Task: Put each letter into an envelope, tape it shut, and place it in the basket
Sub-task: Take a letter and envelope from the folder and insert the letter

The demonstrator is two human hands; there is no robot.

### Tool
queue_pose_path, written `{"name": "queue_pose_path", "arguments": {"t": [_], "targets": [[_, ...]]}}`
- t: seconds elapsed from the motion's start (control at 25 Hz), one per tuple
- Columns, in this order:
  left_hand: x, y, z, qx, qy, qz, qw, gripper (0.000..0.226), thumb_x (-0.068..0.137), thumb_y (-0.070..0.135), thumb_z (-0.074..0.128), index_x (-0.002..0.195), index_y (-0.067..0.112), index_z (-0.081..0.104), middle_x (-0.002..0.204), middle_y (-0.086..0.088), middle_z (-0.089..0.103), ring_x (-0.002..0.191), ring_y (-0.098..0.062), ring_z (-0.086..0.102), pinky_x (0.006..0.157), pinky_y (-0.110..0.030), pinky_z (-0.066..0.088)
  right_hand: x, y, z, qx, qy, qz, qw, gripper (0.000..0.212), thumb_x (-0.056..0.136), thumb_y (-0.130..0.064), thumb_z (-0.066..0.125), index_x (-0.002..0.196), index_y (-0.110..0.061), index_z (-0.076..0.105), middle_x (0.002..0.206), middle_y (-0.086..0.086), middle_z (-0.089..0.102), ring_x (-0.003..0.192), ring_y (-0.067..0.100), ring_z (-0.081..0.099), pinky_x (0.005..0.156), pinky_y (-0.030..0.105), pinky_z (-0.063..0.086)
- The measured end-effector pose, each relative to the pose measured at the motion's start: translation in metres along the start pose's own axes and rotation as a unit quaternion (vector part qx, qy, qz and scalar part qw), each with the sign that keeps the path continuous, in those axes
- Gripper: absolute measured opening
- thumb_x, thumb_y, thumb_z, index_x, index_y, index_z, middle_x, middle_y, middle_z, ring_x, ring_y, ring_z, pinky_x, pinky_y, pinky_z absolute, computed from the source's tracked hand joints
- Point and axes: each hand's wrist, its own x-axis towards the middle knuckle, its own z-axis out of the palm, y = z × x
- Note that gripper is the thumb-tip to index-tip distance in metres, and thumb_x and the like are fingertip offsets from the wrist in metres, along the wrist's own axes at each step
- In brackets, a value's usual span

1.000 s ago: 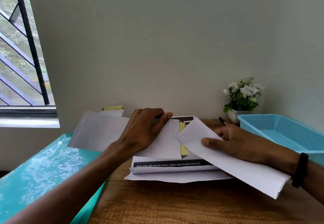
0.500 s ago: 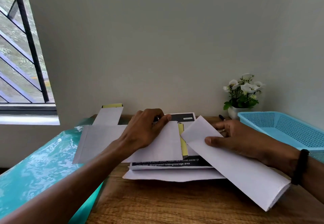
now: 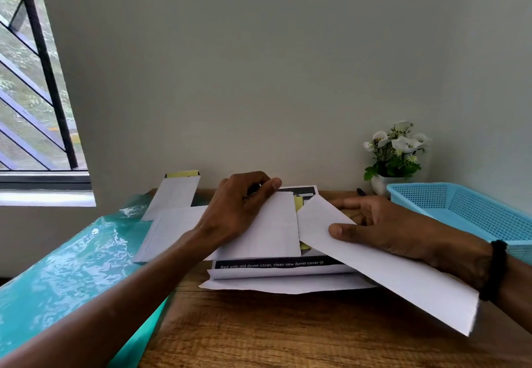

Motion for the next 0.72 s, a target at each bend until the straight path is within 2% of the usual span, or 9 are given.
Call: {"name": "queue_pose_path", "arguments": {"t": [0.08, 0.2, 0.24, 0.32, 0.4, 0.48, 0.6, 0.64, 0.72], "targets": [[0.0, -0.001, 0.002, -0.029, -0.029, 0.002, 0.999, 0.043, 0.104, 0.048, 0.055, 0.066, 0.028, 0.05, 0.058, 0.017, 0.048, 0.053, -0.001, 0.044, 0.052, -0.012, 0.034, -0.002, -0.004, 0.0, -0.001, -0.052, -0.004, 0.999, 0.041, 0.091, -0.044, 0.076, 0.13, -0.052, 0.065, 0.119, -0.01, 0.079, 0.105, 0.011, 0.076, 0.08, 0.022, 0.061], [-0.001, 0.001, 0.006, -0.046, -0.084, 0.013, 0.995, 0.043, 0.102, 0.054, 0.053, 0.075, 0.022, 0.062, 0.062, 0.016, 0.052, 0.056, 0.0, 0.046, 0.051, -0.012, 0.035, -0.002, -0.003, 0.0, -0.049, -0.095, -0.002, 0.994, 0.066, 0.089, -0.051, 0.077, 0.146, -0.056, 0.044, 0.13, -0.004, 0.075, 0.116, 0.022, 0.072, 0.101, 0.046, 0.058], [-0.002, 0.003, 0.007, -0.044, -0.096, 0.019, 0.994, 0.043, 0.102, 0.054, 0.054, 0.077, 0.021, 0.063, 0.062, 0.016, 0.052, 0.056, 0.0, 0.047, 0.051, -0.012, 0.035, -0.003, -0.004, -0.001, -0.067, -0.101, 0.003, 0.993, 0.074, 0.084, -0.058, 0.079, 0.146, -0.062, 0.039, 0.13, -0.003, 0.074, 0.116, 0.023, 0.072, 0.102, 0.049, 0.057], [-0.003, 0.009, 0.009, -0.047, -0.115, 0.036, 0.992, 0.037, 0.103, 0.05, 0.056, 0.078, 0.024, 0.065, 0.064, 0.015, 0.053, 0.057, 0.001, 0.047, 0.052, -0.011, 0.034, -0.005, -0.01, -0.002, -0.09, -0.107, 0.009, 0.99, 0.082, 0.074, -0.069, 0.08, 0.142, -0.072, 0.034, 0.128, -0.007, 0.074, 0.11, 0.015, 0.073, 0.094, 0.038, 0.061], [-0.005, 0.018, 0.01, -0.059, -0.127, 0.059, 0.988, 0.028, 0.103, 0.044, 0.059, 0.078, 0.034, 0.066, 0.065, 0.017, 0.057, 0.058, 0.002, 0.048, 0.052, -0.01, 0.034, -0.006, -0.011, 0.0, -0.085, -0.101, 0.0, 0.991, 0.085, 0.074, -0.064, 0.083, 0.144, -0.069, 0.035, 0.13, -0.01, 0.073, 0.111, 0.01, 0.073, 0.093, 0.031, 0.06], [-0.007, 0.025, 0.012, -0.072, -0.137, 0.065, 0.986, 0.023, 0.102, 0.044, 0.062, 0.08, 0.041, 0.068, 0.07, 0.02, 0.064, 0.061, 0.003, 0.053, 0.054, -0.009, 0.036, -0.005, -0.01, 0.001, -0.066, -0.069, -0.005, 0.995, 0.085, 0.073, -0.058, 0.088, 0.144, -0.063, 0.041, 0.125, -0.007, 0.075, 0.111, 0.013, 0.073, 0.099, 0.039, 0.057], [-0.007, 0.029, 0.009, -0.077, -0.139, 0.061, 0.985, 0.019, 0.099, 0.045, 0.067, 0.085, 0.035, 0.074, 0.08, 0.019, 0.073, 0.068, 0.0, 0.063, 0.058, -0.011, 0.042, -0.005, -0.012, -0.007, -0.034, -0.038, 0.03, 0.998, 0.077, 0.064, -0.066, 0.088, 0.133, -0.064, 0.052, 0.083, 0.014, 0.073, 0.079, 0.025, 0.068, 0.072, 0.047, 0.054], [-0.006, 0.027, 0.006, -0.075, -0.123, 0.052, 0.988, 0.019, 0.098, 0.045, 0.068, 0.083, 0.035, 0.074, 0.079, 0.019, 0.073, 0.069, -0.001, 0.065, 0.059, -0.012, 0.042, -0.006, -0.014, -0.014, -0.019, -0.048, 0.049, 0.997, 0.075, 0.065, -0.066, 0.088, 0.131, -0.063, 0.054, 0.087, 0.017, 0.077, 0.082, 0.027, 0.072, 0.073, 0.051, 0.06], [-0.001, 0.021, -0.001, -0.064, -0.059, 0.017, 0.996, 0.021, 0.098, 0.045, 0.068, 0.082, 0.033, 0.074, 0.077, 0.016, 0.073, 0.07, -0.003, 0.067, 0.06, -0.015, 0.044, -0.01, -0.016, -0.031, 0.037, -0.076, 0.069, 0.994, 0.068, 0.071, -0.055, 0.087, 0.133, -0.055, 0.058, 0.107, 0.008, 0.081, 0.097, 0.027, 0.079, 0.075, 0.041, 0.065]]}}
